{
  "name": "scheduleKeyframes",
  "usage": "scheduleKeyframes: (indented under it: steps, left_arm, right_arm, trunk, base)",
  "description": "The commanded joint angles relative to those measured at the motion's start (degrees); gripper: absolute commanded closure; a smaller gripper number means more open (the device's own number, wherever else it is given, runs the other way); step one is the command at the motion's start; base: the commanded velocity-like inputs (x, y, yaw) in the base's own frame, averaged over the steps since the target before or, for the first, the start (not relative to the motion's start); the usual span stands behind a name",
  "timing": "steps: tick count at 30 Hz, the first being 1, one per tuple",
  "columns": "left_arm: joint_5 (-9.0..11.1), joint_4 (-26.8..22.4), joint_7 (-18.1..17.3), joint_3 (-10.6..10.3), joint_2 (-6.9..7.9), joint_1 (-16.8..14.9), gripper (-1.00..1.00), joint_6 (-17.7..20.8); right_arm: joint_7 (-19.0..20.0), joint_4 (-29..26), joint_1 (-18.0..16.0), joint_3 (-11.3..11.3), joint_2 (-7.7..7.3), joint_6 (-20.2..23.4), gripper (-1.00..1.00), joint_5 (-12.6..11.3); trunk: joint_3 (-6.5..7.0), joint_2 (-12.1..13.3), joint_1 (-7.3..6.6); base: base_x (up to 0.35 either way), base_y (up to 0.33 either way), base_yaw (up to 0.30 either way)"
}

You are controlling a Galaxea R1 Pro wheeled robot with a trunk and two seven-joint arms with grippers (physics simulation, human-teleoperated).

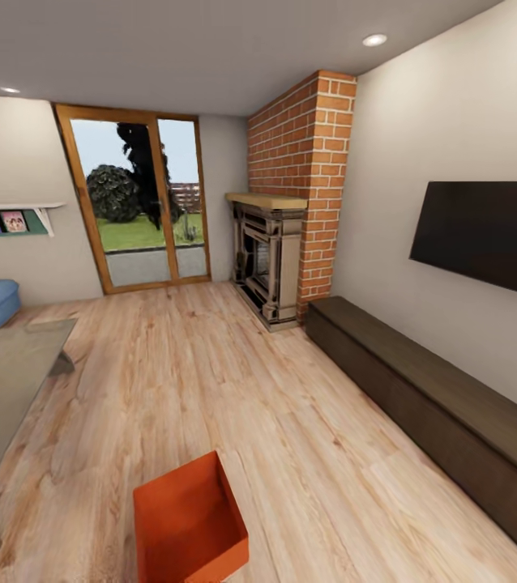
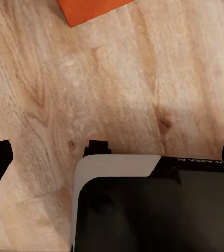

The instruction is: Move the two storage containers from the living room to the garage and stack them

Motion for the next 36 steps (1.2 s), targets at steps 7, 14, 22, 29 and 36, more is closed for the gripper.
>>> scheduleKeyframes:
  steps: [7, 14, 22, 29, 36]
  left_arm:
    - [0.59, 0.1, -0.28, 0.01, 0.01, -0.06, -1.0, -0.13]
    - [0.59, 0.1, -0.2, 0.01, 0.06, -0.06, -1.0, -0.13]
    - [0.52, 0.1, -0.19, 0.01, 0.09, -0.06, -1.0, -0.21]
    - [0.52, 0.1, -0.19, 0.01, 0.06, -0.06, -1.0, -0.21]
    - [0.56, 0.1, -0.19, 0.01, 0.06, -0.06, -1.0, -0.22]
  right_arm:
    - [-0.22, -0.04, -0.01, 0.49, 0.03, -0.1, -1.0, -0.48]
    - [-0.22, -0.04, -0.01, 0.49, 0.07, -0.1, -1.0, -0.48]
    - [-0.22, -0.04, -0.01, 0.49, 0.07, -0.1, -1.0, -0.48]
    - [-0.22, -0.04, -0.01, 0.49, 0.07, -0.1, -1.0, -0.48]
    - [-0.22, -0.04, -0.01, 0.49, 0.04, -0.1, -1.0, -0.48]
  trunk:
    - [-0.09, -0.07, 0.01]
    - [-0.09, -0.07, 0.01]
    - [-0.09, -0.07, 0.01]
    - [-0.09, -0.07, 0.01]
    - [-0.09, -0.07, 0.01]
  base:
    - [0.0, 0.0, 0.269]
    - [0.098, 0.0, 0.269]
    - [0.295, 0.0, 0.269]
    - [0.241, 0.0, 0.269]
    - [0.106, 0.0, 0.269]
